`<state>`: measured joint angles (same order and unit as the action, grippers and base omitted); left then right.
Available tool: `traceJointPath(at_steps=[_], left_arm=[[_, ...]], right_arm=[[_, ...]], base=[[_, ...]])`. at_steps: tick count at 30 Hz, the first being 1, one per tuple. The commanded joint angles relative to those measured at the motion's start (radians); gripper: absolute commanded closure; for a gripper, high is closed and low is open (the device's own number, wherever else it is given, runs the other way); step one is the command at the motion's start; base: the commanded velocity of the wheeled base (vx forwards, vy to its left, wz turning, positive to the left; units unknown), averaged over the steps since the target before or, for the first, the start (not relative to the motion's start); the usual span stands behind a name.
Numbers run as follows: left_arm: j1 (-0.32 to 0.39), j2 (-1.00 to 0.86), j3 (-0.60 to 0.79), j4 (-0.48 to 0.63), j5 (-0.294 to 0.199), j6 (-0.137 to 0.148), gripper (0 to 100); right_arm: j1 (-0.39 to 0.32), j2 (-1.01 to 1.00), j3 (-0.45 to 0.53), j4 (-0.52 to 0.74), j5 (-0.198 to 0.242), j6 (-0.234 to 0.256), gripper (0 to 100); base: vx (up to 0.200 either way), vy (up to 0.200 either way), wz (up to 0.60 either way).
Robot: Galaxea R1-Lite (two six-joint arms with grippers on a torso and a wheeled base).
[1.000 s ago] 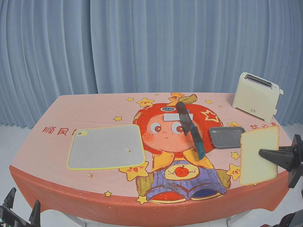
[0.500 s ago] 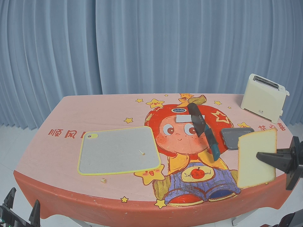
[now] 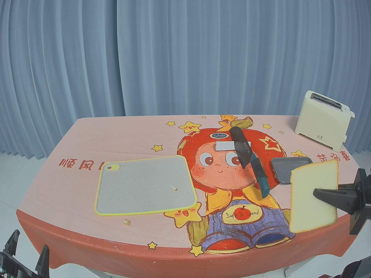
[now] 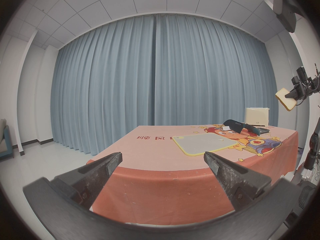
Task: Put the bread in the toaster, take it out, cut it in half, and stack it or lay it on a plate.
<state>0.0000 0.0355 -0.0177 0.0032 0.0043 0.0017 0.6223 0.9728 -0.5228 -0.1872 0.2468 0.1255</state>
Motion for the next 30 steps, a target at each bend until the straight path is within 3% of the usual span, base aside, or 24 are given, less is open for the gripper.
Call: traceJointPath(at_steps=[1,3,8,15,20,30], left_arm=[[0.0,0.001,0.018,0.0,0.0,0.0,0],[0.0,0.001,0.018,0.0,0.0,0.0,0],[0.0,0.001,0.018,0.0,0.0,0.0,0],[0.0,0.001,0.018,0.0,0.0,0.0,0],[0.0,0.001,0.016,0.0,0.0,0.001,0],[0.0,0.001,0.018,0.0,0.0,0.001,0]], right_arm=[[0.002,0.001,0.004,0.0,-0.003,0.002,100],[0.0,0.003,0.0,-0.001,-0.003,0.014,100],[0.0,0.012,-0.022,-0.003,0.0,0.1,100],[-0.003,0.07,-0.006,-0.11,-0.008,0.103,100],[0.002,0.09,0.018,-0.123,-0.058,0.125,100],[0.002,0.09,0.007,-0.129,-0.084,0.141,100]], base=[[0.0,0.0,0.0],[0.0,0.0,0.0],[0.0,0.0,0.0],[0.0,0.0,0.0],[0.0,0.0,0.0],[0.0,0.0,0.0]])
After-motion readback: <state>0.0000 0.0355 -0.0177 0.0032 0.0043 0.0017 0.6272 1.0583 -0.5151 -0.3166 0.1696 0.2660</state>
